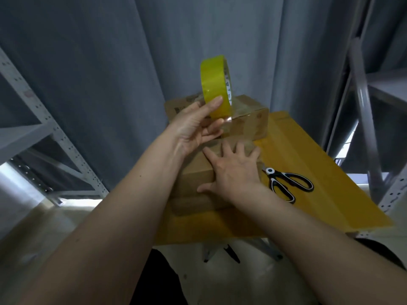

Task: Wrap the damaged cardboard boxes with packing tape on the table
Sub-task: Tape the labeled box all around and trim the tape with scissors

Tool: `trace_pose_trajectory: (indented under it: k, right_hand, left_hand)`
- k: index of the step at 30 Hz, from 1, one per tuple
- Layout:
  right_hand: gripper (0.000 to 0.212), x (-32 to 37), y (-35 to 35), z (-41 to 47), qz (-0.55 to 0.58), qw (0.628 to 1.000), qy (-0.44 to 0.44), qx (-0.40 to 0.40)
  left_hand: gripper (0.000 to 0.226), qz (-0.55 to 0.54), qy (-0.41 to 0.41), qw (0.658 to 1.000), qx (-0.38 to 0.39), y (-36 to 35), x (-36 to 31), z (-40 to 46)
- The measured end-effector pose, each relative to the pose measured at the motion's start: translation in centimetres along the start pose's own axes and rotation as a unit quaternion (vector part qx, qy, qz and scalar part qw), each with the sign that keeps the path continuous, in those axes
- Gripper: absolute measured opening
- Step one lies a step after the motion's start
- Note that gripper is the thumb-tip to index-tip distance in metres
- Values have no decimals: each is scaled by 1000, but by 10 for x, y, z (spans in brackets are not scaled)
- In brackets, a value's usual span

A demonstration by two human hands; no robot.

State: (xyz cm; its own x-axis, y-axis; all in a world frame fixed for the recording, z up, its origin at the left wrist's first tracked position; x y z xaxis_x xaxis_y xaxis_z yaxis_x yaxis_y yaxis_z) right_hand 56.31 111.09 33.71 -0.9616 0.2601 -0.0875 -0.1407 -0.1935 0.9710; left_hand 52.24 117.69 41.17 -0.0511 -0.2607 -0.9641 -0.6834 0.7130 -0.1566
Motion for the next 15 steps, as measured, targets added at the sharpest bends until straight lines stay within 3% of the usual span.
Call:
trace_pose_trajectory:
  k: [3,7,11,15]
  right_hand:
    - [90,-1,3,18,-14,1000,-7,-2]
    - [95,-20,0,23,11,1000,-9,7]
    - [100,-47,-4,13,188,978,-91,19]
    - [98,-59,-5,9,295,949,-113,17]
  left_hand:
    - [10,-3,2,1000,-5,7,0,-4]
    - [14,-15,2,1000,-11,23,5,-9]
    - [20,-39,17,999,-14,29,14,-8]
    - [24,-38,31,999,-8,23,26,-7]
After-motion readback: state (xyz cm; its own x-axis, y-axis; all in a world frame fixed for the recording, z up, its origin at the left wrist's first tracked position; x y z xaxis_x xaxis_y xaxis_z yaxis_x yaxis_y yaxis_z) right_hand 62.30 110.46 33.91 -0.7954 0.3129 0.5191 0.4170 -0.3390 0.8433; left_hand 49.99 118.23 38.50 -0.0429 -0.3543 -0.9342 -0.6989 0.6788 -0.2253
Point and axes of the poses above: each hand's wrist, its own z-axis towards the middle knuckle, its own y-axis out of the back of the hand, x = y × z, the point moved 6 cm from there along z, towards the middle knuckle, and after that the axes turned 8 degrees about y, right-handed, at the moved point
